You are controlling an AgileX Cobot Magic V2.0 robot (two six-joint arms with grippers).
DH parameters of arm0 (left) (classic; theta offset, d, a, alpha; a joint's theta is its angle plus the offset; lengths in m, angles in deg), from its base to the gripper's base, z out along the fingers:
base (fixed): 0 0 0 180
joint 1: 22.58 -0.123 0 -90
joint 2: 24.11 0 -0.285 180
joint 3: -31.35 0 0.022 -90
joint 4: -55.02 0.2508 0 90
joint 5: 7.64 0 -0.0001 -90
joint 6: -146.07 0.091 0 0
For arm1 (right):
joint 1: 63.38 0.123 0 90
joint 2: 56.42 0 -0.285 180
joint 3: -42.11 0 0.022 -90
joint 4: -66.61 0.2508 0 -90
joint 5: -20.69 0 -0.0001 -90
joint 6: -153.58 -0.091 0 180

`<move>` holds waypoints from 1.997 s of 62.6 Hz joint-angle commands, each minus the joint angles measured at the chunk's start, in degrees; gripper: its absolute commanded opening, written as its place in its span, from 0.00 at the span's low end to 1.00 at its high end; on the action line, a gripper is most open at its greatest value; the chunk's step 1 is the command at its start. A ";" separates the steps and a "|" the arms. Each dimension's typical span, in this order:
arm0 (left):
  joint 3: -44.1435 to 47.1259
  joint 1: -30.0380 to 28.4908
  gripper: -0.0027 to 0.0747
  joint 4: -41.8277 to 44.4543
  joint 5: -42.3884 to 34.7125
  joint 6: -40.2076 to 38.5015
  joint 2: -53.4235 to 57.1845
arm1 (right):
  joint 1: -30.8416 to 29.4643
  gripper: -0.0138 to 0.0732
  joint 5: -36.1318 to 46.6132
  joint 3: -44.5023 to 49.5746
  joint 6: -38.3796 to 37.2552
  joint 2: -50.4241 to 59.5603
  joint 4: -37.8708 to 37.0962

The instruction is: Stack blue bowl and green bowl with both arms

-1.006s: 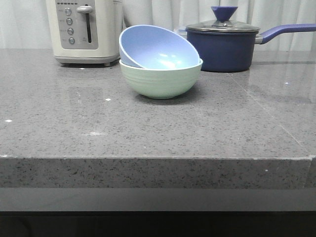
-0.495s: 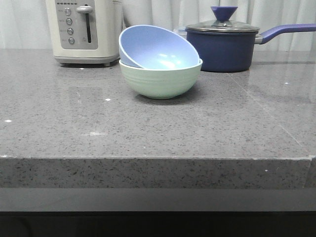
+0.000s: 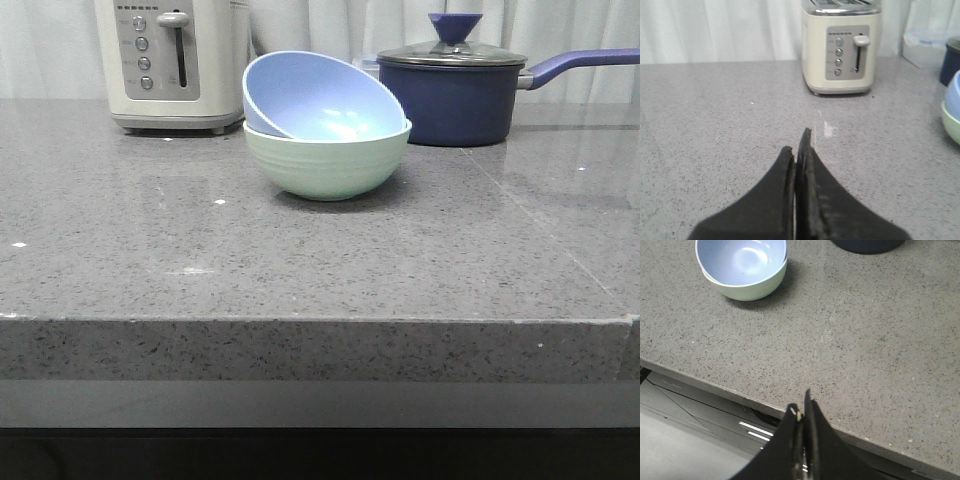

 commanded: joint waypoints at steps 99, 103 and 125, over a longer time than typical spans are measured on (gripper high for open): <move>18.75 1.34 0.01 -6.73 -21.16 0.16 10.48 | -3.21 0.10 15.69 5.31 0.21 5.91 -2.36; 18.75 1.34 0.01 -6.73 -21.16 0.16 10.48 | -5.41 0.10 23.91 10.40 0.86 9.16 -2.71; 18.75 1.34 0.01 -6.73 -21.16 0.16 10.48 | -7.89 0.10 54.37 41.30 1.56 25.75 -4.41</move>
